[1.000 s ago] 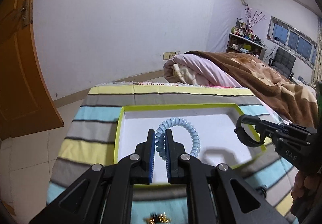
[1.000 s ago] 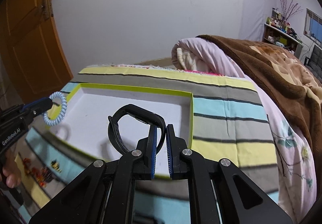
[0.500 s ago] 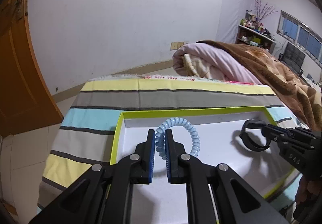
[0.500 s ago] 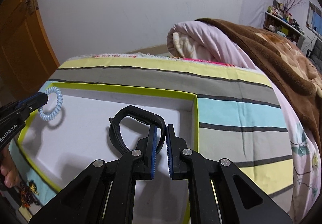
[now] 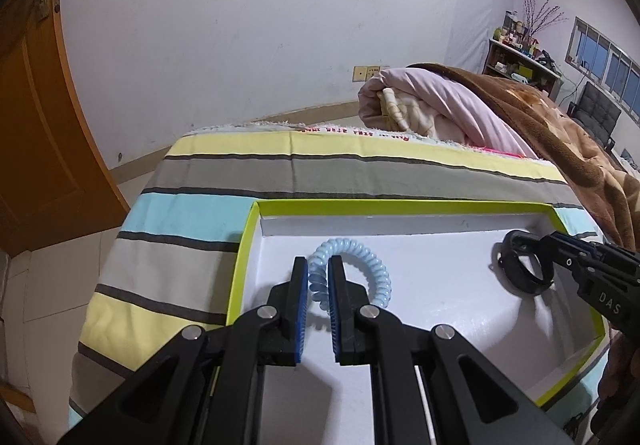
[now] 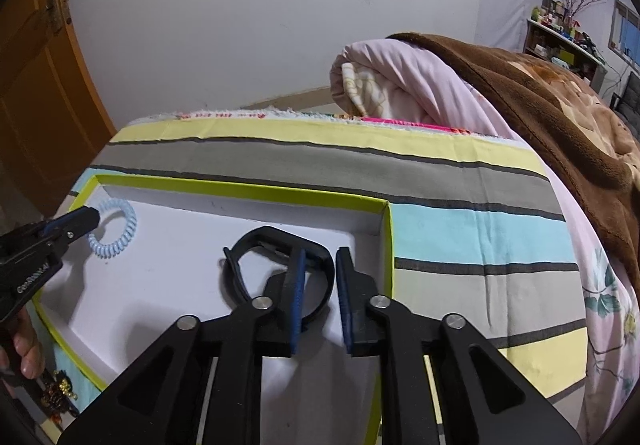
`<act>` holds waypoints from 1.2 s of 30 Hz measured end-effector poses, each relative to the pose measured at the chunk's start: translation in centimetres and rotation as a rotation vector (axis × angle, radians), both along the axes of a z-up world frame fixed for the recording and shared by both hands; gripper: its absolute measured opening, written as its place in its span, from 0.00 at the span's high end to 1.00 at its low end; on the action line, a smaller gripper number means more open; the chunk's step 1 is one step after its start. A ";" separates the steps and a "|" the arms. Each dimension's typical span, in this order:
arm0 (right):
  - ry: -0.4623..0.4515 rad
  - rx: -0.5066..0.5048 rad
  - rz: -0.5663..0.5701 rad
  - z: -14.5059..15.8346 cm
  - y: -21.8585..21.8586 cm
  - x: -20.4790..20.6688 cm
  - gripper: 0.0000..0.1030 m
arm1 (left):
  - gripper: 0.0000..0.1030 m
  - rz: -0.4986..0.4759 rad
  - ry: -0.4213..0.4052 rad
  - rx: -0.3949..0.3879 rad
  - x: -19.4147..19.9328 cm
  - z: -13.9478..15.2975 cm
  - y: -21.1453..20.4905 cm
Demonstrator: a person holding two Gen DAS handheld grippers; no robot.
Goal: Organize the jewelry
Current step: 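Open the left tool to drop the blue coil while the right tool drops the watch band, then move the left tool to the lavender coil while the right tool moves to the black hair tie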
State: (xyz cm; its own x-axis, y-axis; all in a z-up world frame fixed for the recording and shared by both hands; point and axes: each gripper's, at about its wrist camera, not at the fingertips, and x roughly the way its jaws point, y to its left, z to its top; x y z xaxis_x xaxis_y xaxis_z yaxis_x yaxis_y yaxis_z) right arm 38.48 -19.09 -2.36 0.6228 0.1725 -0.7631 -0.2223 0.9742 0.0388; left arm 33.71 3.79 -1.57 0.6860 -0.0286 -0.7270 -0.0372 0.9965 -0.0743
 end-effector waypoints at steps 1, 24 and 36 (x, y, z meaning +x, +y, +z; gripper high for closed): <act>-0.003 0.003 -0.002 0.1 0.0 -0.2 0.84 | 0.90 -0.003 -0.005 -0.003 -0.1 0.1 0.0; -0.121 0.058 0.067 5.5 -0.5 -15.2 0.83 | 0.89 -0.040 -0.139 -0.043 -14.7 5.0 -0.2; -0.151 0.087 0.097 5.4 -1.3 -25.8 0.81 | 0.89 -0.053 -0.191 -0.004 -23.9 5.1 -0.8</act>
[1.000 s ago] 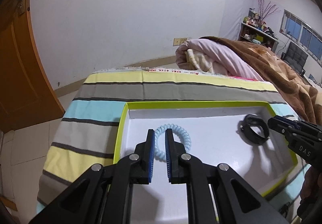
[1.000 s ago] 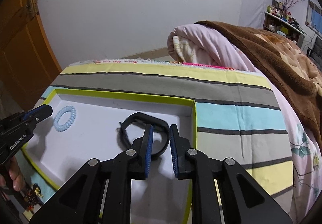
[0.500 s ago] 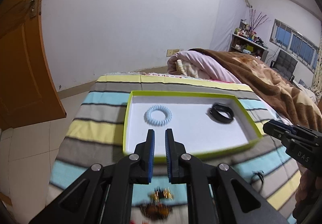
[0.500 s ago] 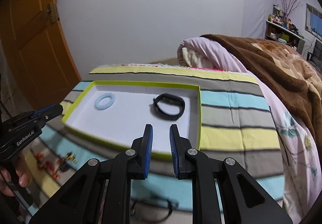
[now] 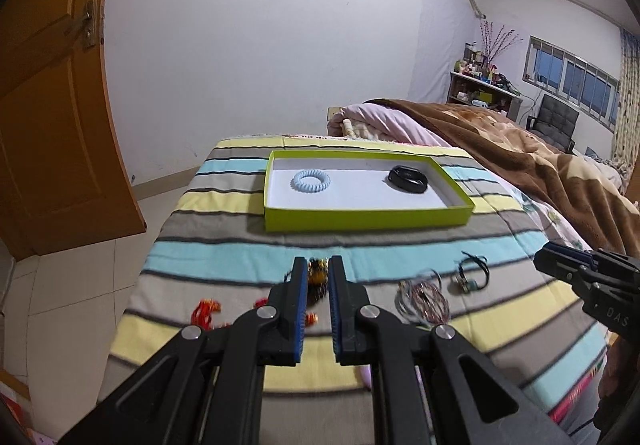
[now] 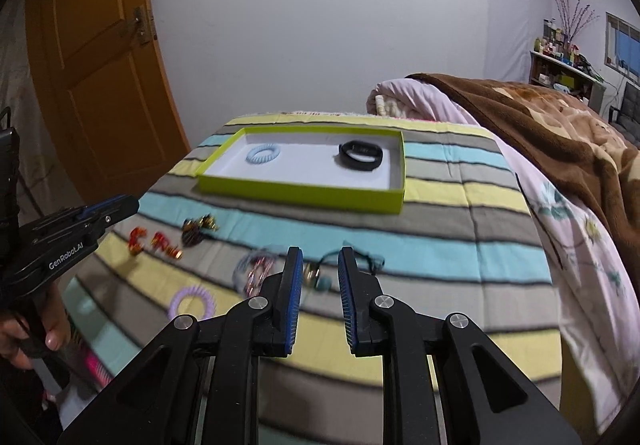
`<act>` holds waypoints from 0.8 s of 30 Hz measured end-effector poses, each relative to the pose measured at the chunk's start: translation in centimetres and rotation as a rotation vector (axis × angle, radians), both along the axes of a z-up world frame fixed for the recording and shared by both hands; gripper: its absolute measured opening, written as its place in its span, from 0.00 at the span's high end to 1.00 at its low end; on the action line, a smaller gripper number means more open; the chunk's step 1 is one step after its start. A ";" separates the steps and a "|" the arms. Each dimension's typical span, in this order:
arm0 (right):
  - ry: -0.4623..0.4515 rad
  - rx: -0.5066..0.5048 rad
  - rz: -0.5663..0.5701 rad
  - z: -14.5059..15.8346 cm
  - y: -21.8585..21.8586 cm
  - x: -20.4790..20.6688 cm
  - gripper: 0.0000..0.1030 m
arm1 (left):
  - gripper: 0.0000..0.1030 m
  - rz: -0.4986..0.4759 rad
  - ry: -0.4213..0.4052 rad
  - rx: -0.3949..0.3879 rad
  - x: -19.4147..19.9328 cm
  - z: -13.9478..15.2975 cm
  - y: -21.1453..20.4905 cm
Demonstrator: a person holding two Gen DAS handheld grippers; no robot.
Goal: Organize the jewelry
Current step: 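Move the left tool to the lavender coil while the right tool moves to the black hair tie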
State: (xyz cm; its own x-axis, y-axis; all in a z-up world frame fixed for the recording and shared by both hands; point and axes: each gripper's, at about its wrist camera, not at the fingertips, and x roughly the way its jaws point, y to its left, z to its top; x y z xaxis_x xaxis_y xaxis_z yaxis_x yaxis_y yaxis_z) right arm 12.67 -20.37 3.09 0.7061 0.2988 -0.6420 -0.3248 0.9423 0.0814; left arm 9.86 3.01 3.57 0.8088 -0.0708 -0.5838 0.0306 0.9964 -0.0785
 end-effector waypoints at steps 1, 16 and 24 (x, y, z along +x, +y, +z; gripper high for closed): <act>-0.002 -0.005 0.002 -0.1 0.0 -0.7 0.76 | 0.89 -0.005 -0.003 0.000 -0.6 0.0 -0.1; 0.004 0.021 0.044 -1.1 -0.6 -6.2 0.63 | 0.76 -0.031 0.016 -0.037 -6.2 -0.7 -1.3; 0.009 0.022 0.023 -1.4 -1.1 -5.8 0.63 | 0.73 -0.045 0.048 -0.045 -6.1 -2.0 -1.7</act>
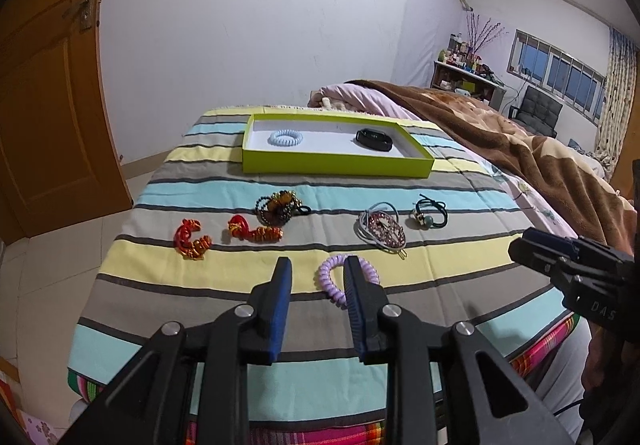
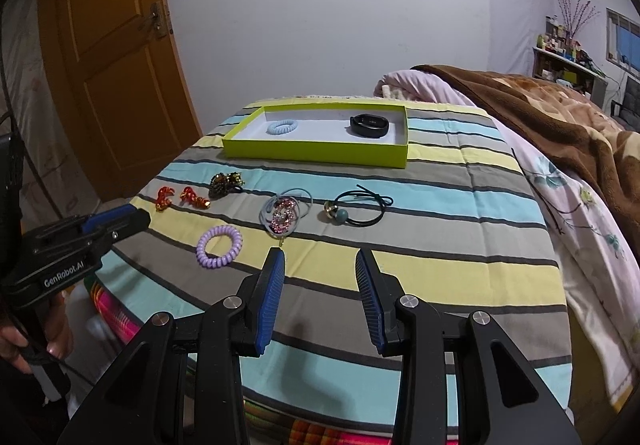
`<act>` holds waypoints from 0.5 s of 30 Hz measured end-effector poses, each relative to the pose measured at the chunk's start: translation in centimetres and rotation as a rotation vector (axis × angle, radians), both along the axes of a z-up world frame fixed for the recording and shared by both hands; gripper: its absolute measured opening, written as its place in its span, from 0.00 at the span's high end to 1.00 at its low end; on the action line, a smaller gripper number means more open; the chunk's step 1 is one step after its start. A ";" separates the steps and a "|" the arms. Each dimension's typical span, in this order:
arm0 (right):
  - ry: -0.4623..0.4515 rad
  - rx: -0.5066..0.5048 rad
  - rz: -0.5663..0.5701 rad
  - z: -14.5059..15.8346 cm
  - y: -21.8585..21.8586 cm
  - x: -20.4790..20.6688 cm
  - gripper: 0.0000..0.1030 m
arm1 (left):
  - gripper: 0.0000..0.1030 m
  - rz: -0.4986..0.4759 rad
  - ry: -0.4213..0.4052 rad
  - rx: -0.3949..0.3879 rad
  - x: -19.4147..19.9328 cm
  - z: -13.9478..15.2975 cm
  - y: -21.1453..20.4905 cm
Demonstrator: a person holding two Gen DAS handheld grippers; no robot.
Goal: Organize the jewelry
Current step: 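Move the left tool to the lavender coil while the right tool moves to the black hair tie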
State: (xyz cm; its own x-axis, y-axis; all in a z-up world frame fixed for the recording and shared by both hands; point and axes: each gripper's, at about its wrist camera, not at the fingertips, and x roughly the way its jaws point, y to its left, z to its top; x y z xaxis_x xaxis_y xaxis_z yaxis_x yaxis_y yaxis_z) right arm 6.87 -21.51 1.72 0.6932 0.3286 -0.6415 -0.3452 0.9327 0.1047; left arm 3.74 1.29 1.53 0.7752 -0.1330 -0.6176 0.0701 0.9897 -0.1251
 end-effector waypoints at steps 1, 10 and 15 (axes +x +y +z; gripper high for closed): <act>0.002 -0.001 0.001 -0.1 0.1 0.2 0.63 | 0.73 -0.004 0.005 0.000 0.1 -0.2 -0.1; 0.019 -0.008 0.000 -0.9 0.4 2.2 0.63 | 0.73 -0.041 0.052 -0.003 2.0 -2.1 -1.2; 0.033 -0.017 -0.004 -1.6 0.6 4.0 0.63 | 0.73 -0.045 0.081 -0.007 3.0 -3.0 -1.5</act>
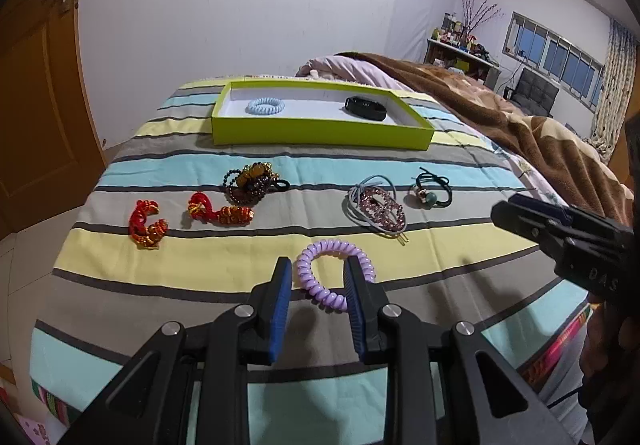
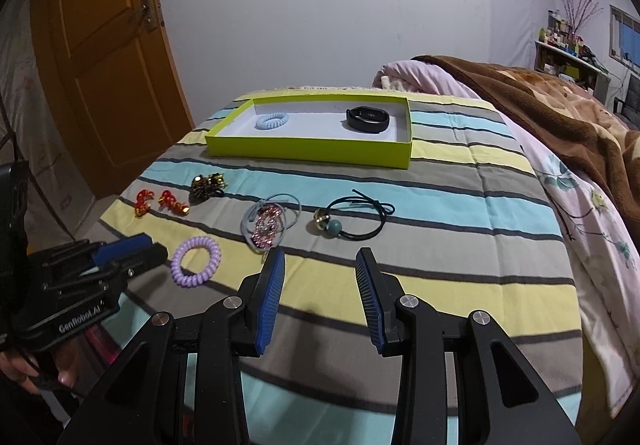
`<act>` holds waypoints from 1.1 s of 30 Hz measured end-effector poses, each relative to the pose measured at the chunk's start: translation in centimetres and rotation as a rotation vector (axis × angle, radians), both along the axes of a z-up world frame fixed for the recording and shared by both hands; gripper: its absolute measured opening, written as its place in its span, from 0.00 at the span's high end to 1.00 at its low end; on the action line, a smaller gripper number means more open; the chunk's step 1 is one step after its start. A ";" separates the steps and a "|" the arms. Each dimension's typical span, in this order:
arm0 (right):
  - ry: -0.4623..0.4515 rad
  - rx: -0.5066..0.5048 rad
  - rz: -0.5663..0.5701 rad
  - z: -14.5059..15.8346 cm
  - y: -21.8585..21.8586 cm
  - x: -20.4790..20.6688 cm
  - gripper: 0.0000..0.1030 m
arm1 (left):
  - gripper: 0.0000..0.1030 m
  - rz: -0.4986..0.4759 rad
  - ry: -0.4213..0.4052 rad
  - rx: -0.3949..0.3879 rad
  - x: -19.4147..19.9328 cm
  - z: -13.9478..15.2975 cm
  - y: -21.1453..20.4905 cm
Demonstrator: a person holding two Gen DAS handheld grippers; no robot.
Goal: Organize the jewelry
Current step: 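Move the left tool to the lavender coil while the right tool moves to the black hair tie, then grasp the lavender coil with the left tool while the right tool grasps the teal-bead hair tie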
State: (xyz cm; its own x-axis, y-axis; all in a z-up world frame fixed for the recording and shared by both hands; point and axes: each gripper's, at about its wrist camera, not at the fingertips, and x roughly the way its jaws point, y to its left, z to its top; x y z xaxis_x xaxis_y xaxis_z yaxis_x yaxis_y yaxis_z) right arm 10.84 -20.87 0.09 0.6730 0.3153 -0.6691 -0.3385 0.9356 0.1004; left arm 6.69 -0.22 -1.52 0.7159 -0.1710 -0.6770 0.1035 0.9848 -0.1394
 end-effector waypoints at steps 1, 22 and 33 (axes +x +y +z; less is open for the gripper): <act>0.006 -0.003 -0.001 -0.2 0.1 0.4 0.63 | 0.73 0.000 0.005 0.001 0.2 -0.1 0.0; 0.135 -0.078 0.063 -3.7 3.3 7.3 0.63 | 0.76 0.009 0.063 0.060 2.4 -2.1 -0.3; 0.148 -0.105 0.062 -4.3 3.3 8.2 0.86 | 0.89 0.015 0.071 0.047 2.8 -2.0 0.3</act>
State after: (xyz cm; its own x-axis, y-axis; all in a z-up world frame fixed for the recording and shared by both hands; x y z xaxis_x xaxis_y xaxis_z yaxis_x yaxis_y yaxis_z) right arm 19.03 -17.56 -4.20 0.5463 0.2760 -0.7908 -0.3847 0.9213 0.0558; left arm 9.53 0.10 -3.54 0.6682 -0.1275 -0.7330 0.0800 0.9918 -0.0996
